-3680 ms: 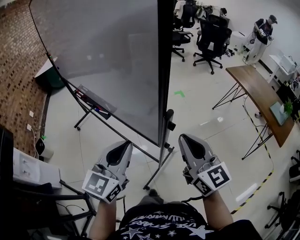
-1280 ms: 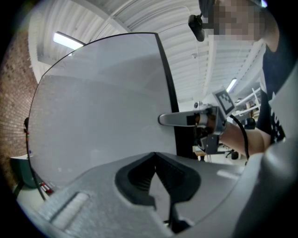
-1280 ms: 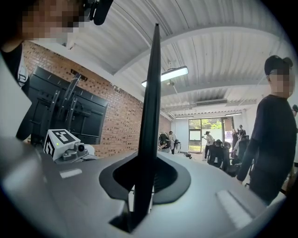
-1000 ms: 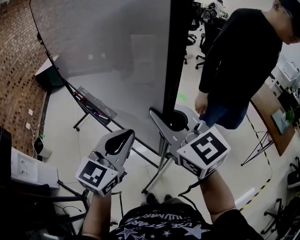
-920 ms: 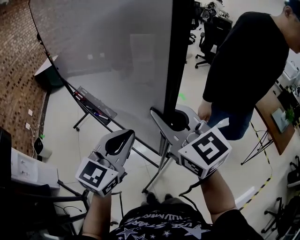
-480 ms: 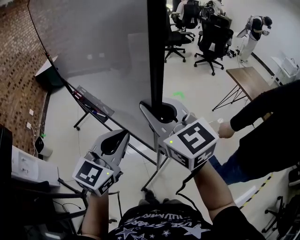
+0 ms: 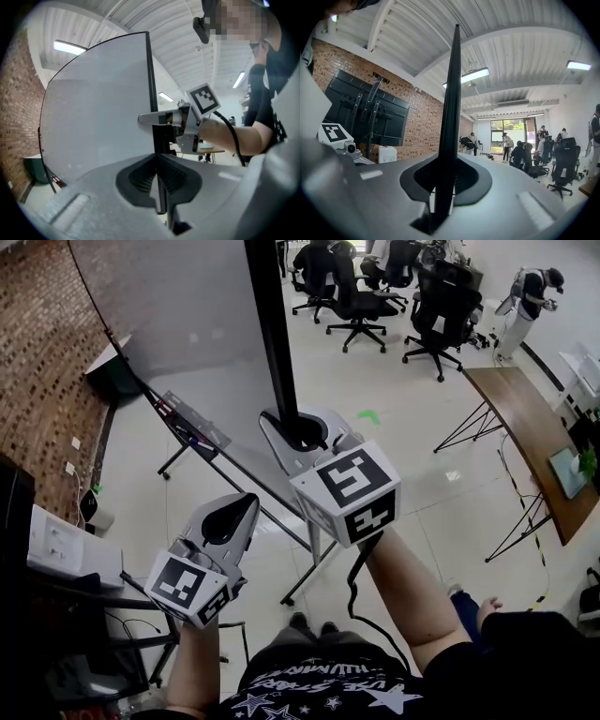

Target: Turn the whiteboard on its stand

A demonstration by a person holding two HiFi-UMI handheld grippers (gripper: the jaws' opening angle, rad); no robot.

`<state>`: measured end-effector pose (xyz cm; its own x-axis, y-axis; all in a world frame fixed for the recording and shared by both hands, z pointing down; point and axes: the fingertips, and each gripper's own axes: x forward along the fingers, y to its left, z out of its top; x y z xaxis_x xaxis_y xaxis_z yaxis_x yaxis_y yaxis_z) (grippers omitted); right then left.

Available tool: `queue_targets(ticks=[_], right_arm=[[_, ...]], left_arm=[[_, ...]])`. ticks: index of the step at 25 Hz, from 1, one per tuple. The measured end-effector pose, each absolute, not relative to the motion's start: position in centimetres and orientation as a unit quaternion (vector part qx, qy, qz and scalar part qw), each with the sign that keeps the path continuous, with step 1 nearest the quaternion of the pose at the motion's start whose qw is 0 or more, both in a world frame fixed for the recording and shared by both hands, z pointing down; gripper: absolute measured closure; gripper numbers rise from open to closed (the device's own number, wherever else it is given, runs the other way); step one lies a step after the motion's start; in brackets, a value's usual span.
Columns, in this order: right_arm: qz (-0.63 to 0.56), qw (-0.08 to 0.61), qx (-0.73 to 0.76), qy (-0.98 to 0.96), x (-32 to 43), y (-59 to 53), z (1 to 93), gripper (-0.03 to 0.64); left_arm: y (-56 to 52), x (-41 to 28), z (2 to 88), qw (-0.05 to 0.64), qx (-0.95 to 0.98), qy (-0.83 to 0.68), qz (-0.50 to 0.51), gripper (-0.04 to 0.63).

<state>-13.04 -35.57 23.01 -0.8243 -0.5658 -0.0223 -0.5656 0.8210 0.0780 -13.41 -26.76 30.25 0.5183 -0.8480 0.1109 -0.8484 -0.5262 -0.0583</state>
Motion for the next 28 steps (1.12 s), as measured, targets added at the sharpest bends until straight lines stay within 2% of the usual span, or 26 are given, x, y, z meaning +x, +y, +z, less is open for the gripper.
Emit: queue_targets(ticks=[18,28], right_arm=[[-0.055,-0.002,0.313,-0.948,-5.6,-32.4,23.0,0.563],[-0.056,-0.005,0.314,-0.948,-4.0,-31.3,23.1,0.561]], left_arm=[[-23.2,-12.7,29.7,0.002,0.897,-0.439,0.05,0.591],[-21.1,-11.0,30.2,0.015,0.894,-0.445,0.049,0.591]])
